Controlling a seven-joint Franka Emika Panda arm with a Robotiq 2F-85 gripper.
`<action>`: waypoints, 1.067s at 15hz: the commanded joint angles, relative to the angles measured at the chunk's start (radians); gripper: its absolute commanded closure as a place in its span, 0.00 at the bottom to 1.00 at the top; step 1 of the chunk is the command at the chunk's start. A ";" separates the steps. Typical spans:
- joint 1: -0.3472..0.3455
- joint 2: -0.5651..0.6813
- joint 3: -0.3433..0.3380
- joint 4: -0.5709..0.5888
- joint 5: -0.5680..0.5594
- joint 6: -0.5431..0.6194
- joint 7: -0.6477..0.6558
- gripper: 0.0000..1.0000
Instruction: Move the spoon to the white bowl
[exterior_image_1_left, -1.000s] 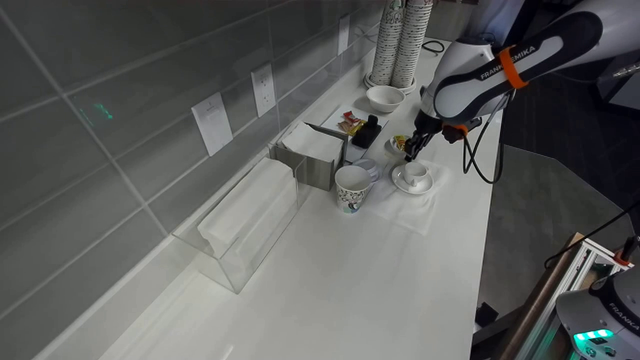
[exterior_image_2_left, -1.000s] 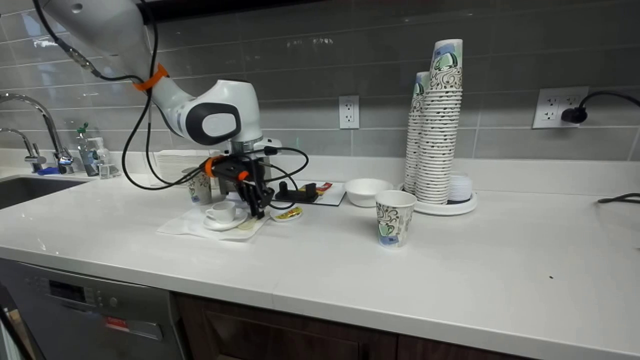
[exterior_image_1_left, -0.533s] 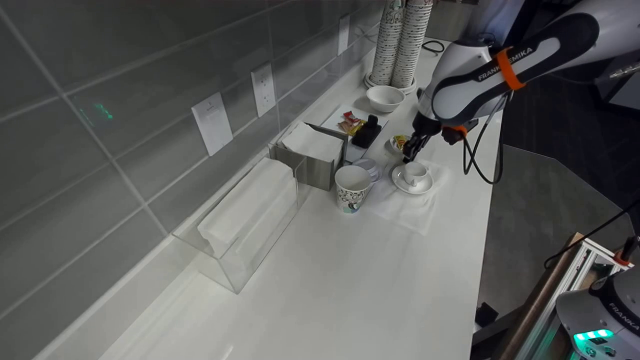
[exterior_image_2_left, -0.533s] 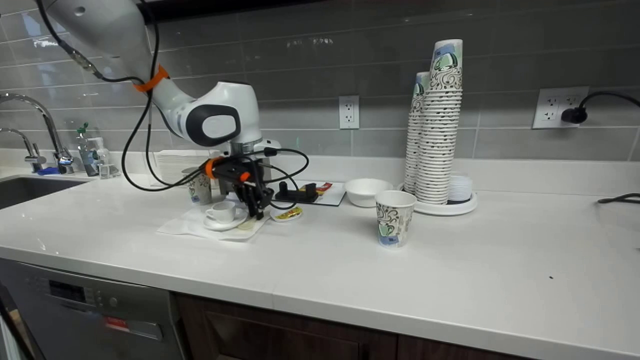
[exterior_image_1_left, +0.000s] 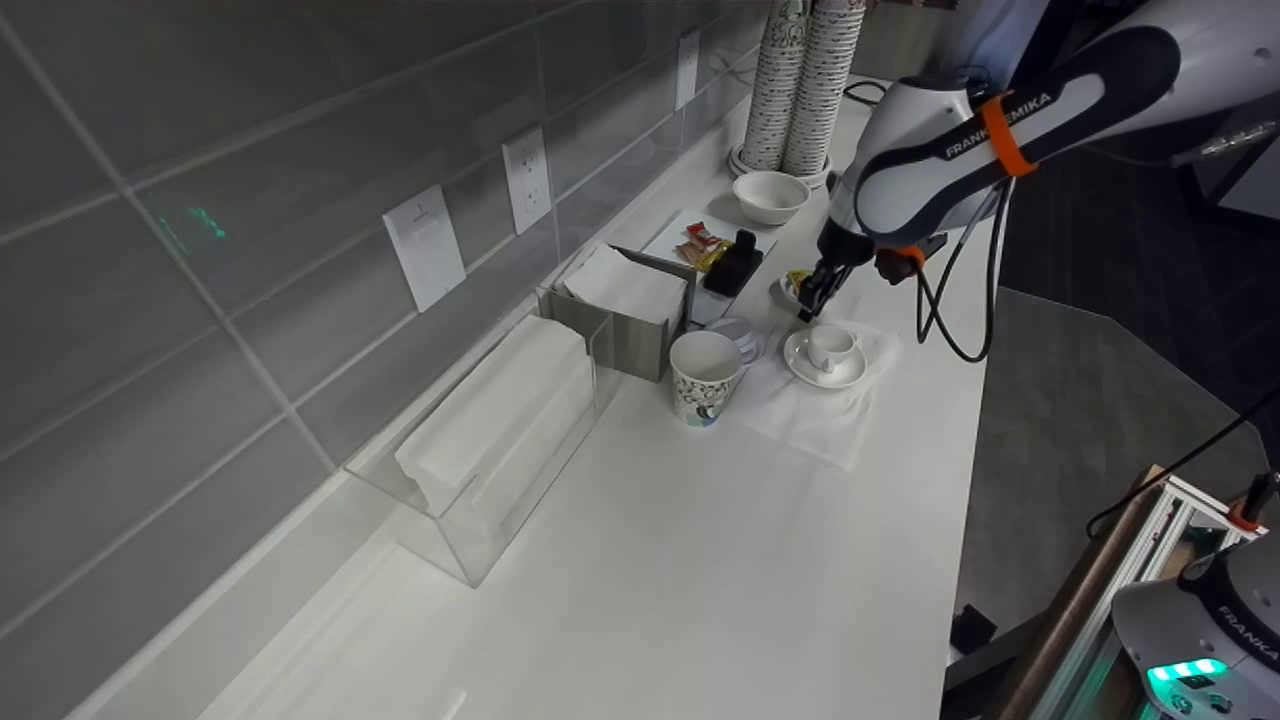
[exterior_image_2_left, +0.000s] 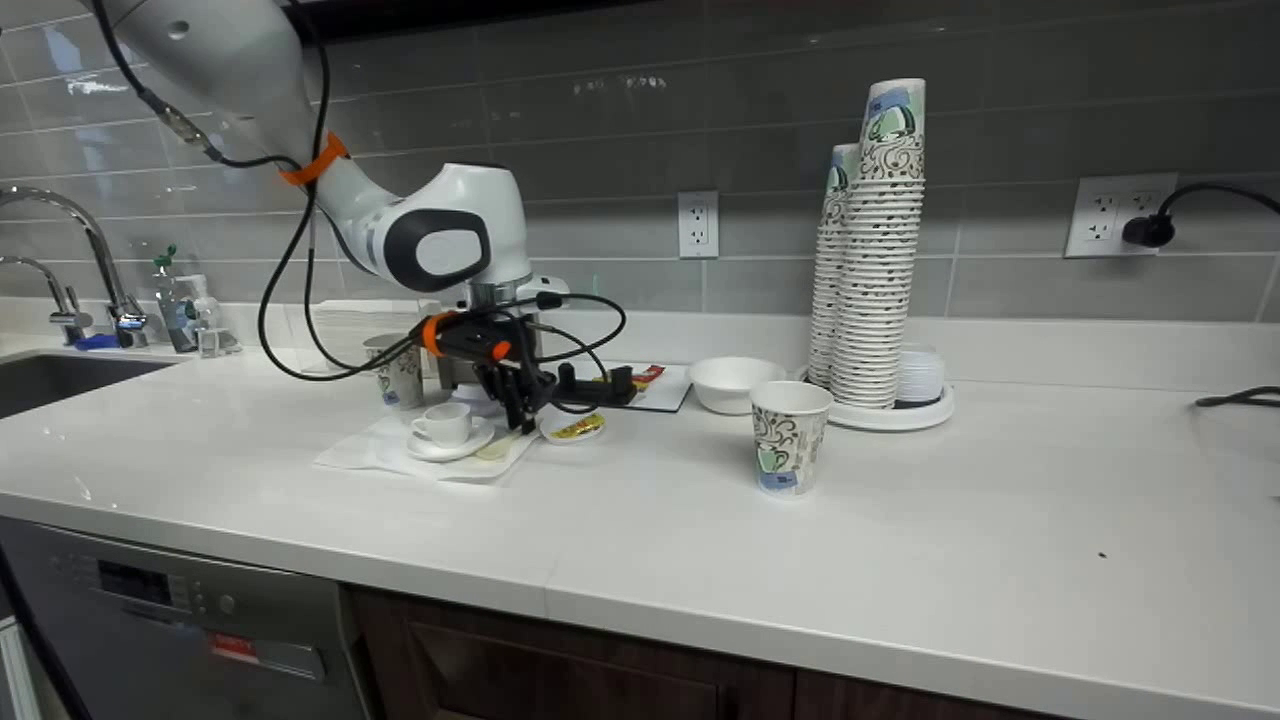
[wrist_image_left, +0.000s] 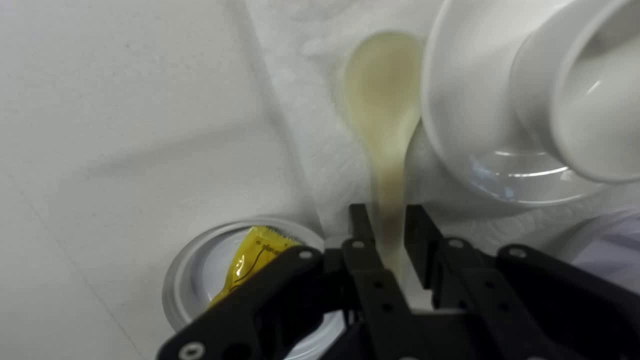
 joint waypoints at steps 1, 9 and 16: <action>-0.014 0.059 0.018 0.063 0.016 0.013 -0.024 0.76; -0.014 0.116 0.037 0.130 0.007 0.014 -0.021 0.73; 0.000 0.104 0.028 0.122 -0.019 0.021 0.007 0.97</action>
